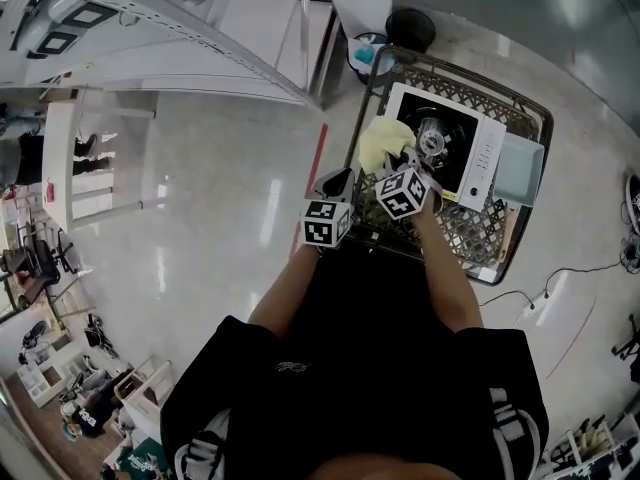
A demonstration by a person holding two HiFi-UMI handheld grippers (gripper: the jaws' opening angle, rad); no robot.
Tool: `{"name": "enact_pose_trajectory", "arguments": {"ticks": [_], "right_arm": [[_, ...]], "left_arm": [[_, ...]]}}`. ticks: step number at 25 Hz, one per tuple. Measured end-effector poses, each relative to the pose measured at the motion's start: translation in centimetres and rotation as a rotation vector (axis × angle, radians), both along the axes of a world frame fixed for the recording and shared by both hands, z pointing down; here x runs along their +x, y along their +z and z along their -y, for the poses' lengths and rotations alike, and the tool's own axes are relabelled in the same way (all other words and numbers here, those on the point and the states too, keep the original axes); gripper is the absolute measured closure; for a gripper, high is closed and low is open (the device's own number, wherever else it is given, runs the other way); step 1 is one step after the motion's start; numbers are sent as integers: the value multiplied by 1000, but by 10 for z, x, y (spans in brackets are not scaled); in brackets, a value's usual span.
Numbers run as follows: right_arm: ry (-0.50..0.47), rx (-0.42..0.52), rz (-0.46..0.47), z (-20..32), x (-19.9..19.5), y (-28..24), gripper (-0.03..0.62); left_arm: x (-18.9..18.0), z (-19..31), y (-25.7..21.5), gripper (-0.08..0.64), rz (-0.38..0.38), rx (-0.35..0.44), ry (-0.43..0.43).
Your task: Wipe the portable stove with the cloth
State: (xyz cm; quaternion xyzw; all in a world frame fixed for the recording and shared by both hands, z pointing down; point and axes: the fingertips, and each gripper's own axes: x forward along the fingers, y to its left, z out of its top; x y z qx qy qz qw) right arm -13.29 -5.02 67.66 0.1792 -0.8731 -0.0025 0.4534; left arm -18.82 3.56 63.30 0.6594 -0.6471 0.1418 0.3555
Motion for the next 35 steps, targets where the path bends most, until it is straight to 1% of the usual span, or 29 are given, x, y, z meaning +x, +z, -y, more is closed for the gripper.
{"name": "enact_pose_trajectory", "arguments": {"ticks": [11, 18, 30, 35], "right_arm": [[76, 43, 24, 16, 31, -11, 568], [123, 46, 25, 22, 57, -12, 568], [215, 58, 8, 42, 111, -16, 568], [236, 59, -3, 48, 131, -16, 568]], "left_arm": [[27, 20, -1, 543, -7, -3, 79], [49, 35, -1, 543, -9, 0, 141], [91, 62, -2, 543, -14, 5, 240], [111, 73, -3, 543, -17, 10, 278]]}}
